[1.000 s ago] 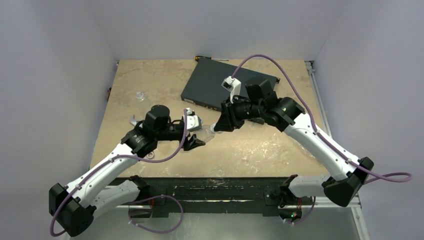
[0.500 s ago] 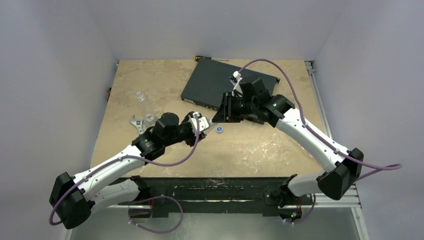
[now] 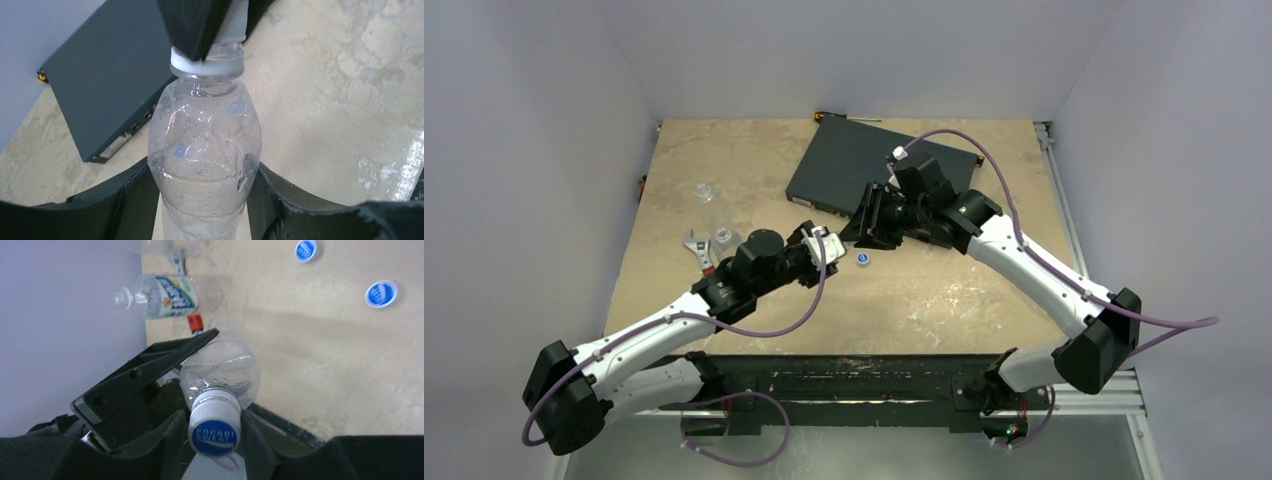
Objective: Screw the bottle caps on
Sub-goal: Screw the bottle cap onto the plastic bottle.
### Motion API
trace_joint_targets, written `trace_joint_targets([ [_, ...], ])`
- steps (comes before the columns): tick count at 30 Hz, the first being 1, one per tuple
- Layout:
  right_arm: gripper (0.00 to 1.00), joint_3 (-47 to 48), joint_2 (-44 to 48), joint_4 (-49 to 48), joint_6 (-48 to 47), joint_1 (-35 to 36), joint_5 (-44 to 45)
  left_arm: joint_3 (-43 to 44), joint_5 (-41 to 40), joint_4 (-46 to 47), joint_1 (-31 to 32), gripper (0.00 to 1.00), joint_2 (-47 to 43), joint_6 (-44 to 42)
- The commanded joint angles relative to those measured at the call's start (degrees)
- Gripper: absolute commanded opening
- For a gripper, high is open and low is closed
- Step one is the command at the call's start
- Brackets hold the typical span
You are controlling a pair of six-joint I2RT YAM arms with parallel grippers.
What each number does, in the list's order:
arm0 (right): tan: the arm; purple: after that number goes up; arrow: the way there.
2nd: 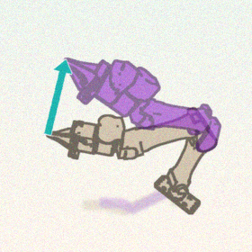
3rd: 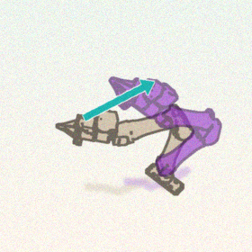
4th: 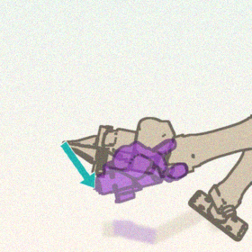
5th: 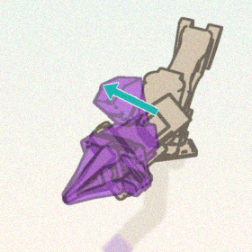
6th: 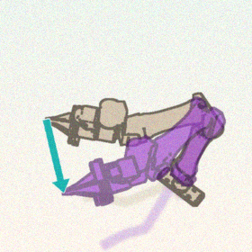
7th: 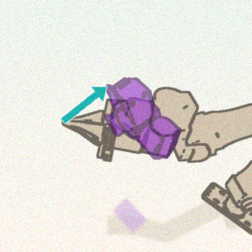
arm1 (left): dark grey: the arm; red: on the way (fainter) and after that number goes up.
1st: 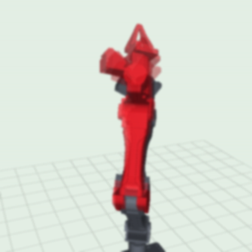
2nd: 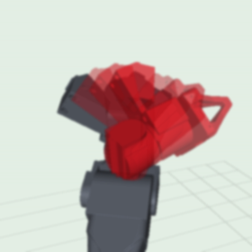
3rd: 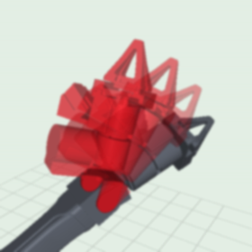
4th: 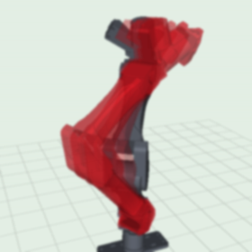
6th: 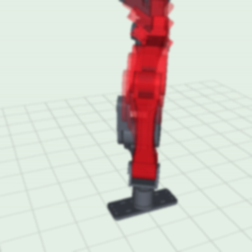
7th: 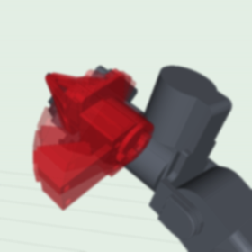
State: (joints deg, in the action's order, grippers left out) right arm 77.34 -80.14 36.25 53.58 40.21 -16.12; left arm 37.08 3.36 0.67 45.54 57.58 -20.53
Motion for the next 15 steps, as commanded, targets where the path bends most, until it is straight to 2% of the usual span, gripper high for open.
trace_joint_targets([
  [1,0.52,3.6,-0.1,0.1,2.5,3.2,-5.1,4.8,5.4,10.6,1.8,0.19,-1.9,-0.9],
  [7,0.77,8.6,1.1,5.3,-0.8,3.1,-1.9,4.5,6.9,7.5,1.7,0.17,-1.2,0.7],
  [11,0.93,9.6,3.4,8.2,-4.5,3.1,0.5,4.6,11.5,6.6,1.3,0.16,-0.5,2.5],
  [15,0.98,7.5,6.7,9.9,-10.3,3.1,1.8,4.7,20.3,5.7,-2.6,0.16,-0.2,5.6],
])
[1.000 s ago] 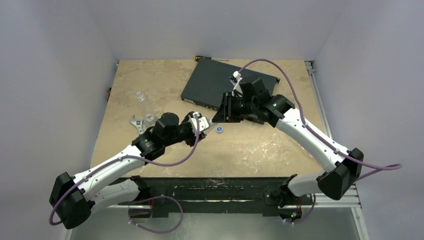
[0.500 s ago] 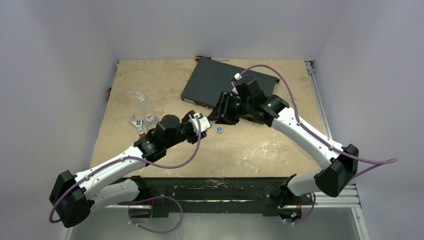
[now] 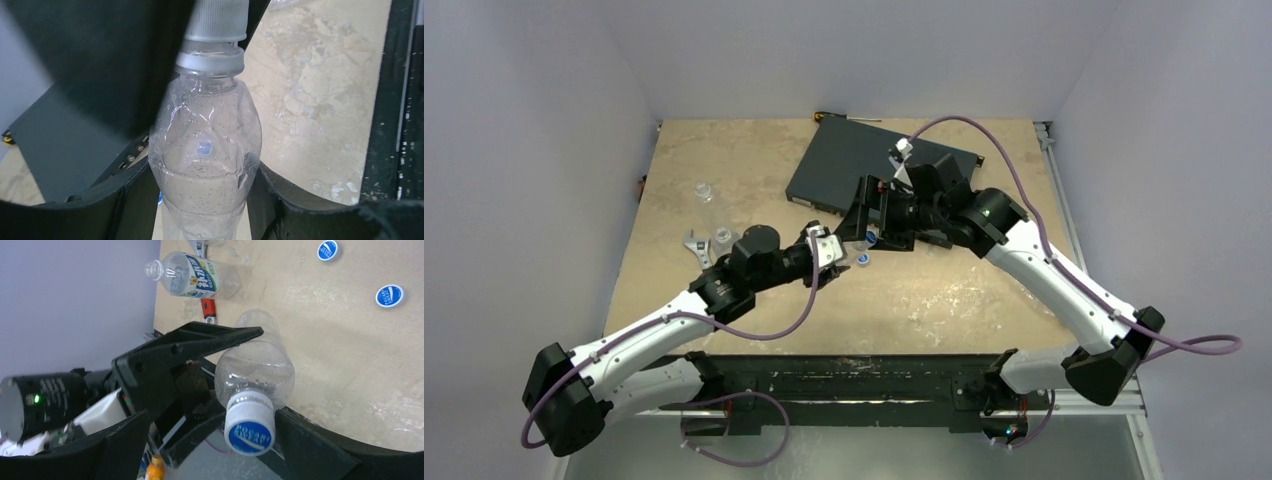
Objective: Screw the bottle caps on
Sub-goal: Screw the bottle cap onto the plastic bottle.
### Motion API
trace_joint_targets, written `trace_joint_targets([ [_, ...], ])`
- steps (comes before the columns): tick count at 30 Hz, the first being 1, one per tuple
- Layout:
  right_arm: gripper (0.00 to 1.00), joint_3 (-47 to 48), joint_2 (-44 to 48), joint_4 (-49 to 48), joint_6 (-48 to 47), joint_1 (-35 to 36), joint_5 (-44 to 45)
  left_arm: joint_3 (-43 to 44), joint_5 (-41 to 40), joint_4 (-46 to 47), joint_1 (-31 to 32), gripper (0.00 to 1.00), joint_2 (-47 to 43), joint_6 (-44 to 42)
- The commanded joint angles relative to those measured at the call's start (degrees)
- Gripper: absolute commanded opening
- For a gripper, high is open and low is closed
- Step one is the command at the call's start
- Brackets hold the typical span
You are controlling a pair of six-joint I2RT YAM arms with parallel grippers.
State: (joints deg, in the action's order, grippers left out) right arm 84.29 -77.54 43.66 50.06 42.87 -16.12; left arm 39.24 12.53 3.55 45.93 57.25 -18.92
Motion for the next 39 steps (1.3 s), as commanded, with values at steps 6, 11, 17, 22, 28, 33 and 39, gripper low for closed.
trace_joint_targets([
  [6,0.98,-1.4,9.6,4.1,-20.2,0.5,2.3,2.5,26.5,-0.3,-9.1,0.16,0.3,8.3],
  [11,0.92,-0.6,12.5,5.9,-35.9,1.7,-0.1,3.1,38.3,-4.5,-10.2,0.17,1.8,10.4],
  [17,0.8,-2.3,13.9,5.9,-43.4,8.7,2.9,2.6,45.2,-7.6,-10.2,0.18,1.2,12.7],
  [22,0.74,-1.9,13.5,5.4,-44.9,11.1,1.7,1.7,46.3,-8.1,-10.2,0.18,-0.8,13.6],
  [28,0.68,1.4,11.4,7.4,-47.1,11.4,3.2,1.0,46.0,-8.9,-10.2,0.18,-2.3,13.5],
  [33,0.62,3.1,9.4,7.9,-47.8,11.4,1.7,1.1,46.1,-9.3,-10.2,0.18,-2.6,13.1],
  [39,0.58,5.7,7.2,8.2,-48.1,11.4,-0.3,1.1,46.0,-9.6,-10.2,0.18,-2.4,12.8],
])
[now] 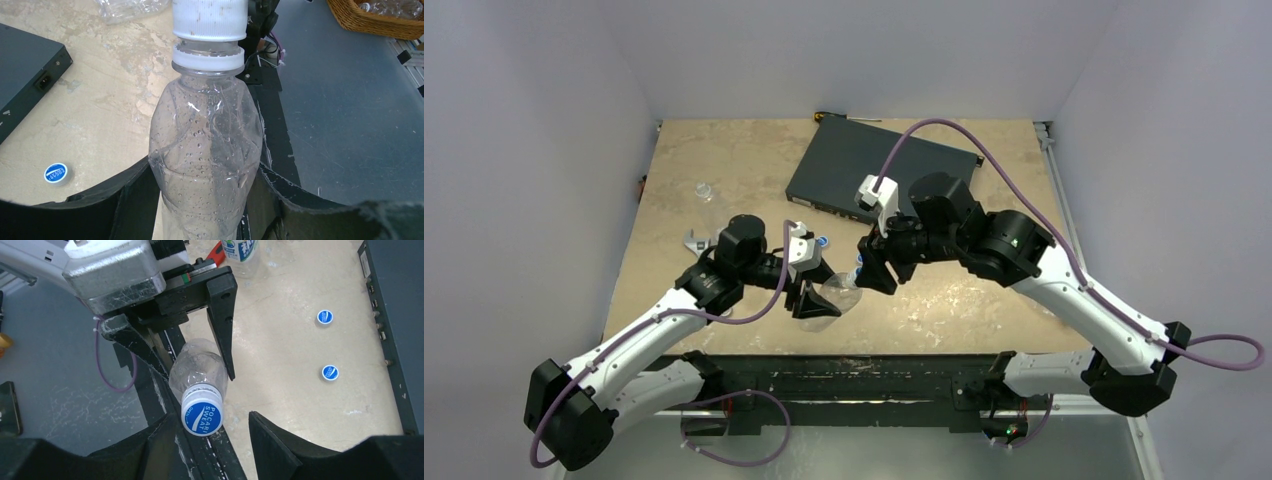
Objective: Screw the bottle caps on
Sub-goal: Screw the bottle cap onto the plastic bottle.
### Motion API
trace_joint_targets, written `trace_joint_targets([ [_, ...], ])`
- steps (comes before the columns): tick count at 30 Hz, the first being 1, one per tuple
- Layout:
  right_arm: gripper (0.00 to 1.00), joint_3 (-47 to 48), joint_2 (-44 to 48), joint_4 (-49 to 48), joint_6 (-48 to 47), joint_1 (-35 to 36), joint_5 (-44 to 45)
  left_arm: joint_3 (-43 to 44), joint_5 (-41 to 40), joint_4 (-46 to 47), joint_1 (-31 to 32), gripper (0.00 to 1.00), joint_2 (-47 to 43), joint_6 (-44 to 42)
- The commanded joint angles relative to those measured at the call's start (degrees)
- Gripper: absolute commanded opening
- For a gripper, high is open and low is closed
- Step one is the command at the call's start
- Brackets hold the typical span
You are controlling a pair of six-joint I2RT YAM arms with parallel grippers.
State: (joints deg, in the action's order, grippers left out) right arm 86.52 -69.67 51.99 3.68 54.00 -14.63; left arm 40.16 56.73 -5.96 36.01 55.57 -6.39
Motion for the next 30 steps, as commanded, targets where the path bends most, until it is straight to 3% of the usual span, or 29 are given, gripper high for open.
trace_joint_targets([
  [1,0.56,3.8,-0.9,0.0,-1.7,0.3,-2.2,0.2,1.8,-0.1,-0.3,0.18,-0.7,0.3],
  [6,0.5,4.5,-2.0,0.9,-2.0,0.4,-2.6,0.2,1.3,-0.2,-0.2,0.18,-1.0,0.1],
  [21,0.42,4.3,-3.1,2.2,-1.4,1.9,-3.4,0.2,0.4,-0.3,-0.3,0.18,-0.8,-0.1],
  [30,0.21,4.4,-3.9,3.0,0.6,1.9,-2.3,0.4,-1.2,-0.5,-0.3,0.18,-1.1,-0.4],
])
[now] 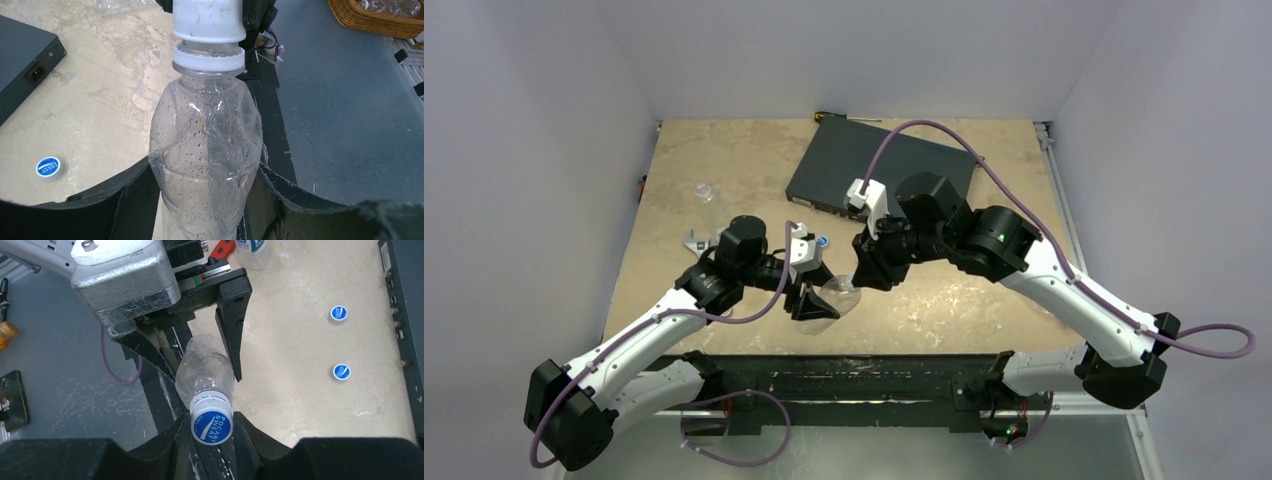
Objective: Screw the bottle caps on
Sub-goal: Screw the bottle cap onto the plastic bottle.
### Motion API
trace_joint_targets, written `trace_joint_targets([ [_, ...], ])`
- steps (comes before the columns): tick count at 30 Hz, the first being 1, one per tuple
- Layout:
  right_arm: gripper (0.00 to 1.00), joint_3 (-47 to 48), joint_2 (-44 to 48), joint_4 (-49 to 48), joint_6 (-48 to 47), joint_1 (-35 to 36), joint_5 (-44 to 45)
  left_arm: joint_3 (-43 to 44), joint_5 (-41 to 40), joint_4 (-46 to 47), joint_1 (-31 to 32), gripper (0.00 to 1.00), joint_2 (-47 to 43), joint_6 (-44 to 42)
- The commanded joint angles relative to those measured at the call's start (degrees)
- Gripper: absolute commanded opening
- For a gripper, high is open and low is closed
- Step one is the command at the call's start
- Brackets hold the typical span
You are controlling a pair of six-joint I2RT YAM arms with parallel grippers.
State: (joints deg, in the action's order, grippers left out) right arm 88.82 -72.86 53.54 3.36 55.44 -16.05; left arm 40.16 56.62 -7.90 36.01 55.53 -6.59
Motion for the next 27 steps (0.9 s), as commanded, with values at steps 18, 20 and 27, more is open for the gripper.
trace_joint_targets([
  [18,0.07,8.5,-11.2,6.7,27.7,-1.7,8.4,3.5,-38.5,24.2,2.1,0.17,-2.8,-6.4],
  [20,0.06,7.6,-12.0,6.7,31.0,-3.7,7.9,4.7,-44.6,25.7,4.0,0.16,-1.7,-9.7],
  [27,0.05,3.8,-14.7,3.1,39.7,-8.6,4.0,4.6,-62.9,36.8,10.8,0.16,2.7,-20.1],
])
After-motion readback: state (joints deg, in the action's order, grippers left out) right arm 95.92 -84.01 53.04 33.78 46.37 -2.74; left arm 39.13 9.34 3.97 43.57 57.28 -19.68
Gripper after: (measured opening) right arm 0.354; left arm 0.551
